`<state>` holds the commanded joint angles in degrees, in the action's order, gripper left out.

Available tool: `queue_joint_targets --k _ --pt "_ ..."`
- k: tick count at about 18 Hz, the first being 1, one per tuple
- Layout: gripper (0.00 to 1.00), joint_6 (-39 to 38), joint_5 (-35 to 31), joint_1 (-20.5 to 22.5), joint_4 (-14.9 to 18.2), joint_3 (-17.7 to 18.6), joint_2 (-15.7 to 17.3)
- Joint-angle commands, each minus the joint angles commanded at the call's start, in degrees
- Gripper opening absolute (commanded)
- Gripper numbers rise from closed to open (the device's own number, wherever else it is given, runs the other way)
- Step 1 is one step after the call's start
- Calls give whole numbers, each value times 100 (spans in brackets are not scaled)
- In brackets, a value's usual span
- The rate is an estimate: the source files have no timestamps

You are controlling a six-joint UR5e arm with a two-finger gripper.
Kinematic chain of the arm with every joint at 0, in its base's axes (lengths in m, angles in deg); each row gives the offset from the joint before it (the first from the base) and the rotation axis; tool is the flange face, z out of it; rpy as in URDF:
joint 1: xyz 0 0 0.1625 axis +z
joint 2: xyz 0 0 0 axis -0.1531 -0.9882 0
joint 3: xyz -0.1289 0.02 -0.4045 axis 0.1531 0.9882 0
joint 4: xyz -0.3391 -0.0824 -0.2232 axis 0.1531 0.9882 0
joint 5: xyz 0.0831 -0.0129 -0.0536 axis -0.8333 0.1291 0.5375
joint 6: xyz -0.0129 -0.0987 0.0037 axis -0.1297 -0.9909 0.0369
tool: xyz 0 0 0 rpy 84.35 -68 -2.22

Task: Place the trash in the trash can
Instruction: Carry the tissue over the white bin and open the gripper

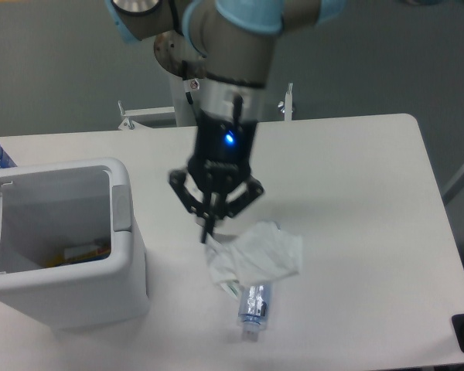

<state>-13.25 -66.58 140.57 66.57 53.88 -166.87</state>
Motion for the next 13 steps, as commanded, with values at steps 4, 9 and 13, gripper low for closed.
queue_joint_targets --k 4,9,13 --pt "10 -757 -9 -537 18 18 36" --pt "11 -819 -9 -1065 44 272 79" --pt "12 -855 18 -1354 62 448 106"
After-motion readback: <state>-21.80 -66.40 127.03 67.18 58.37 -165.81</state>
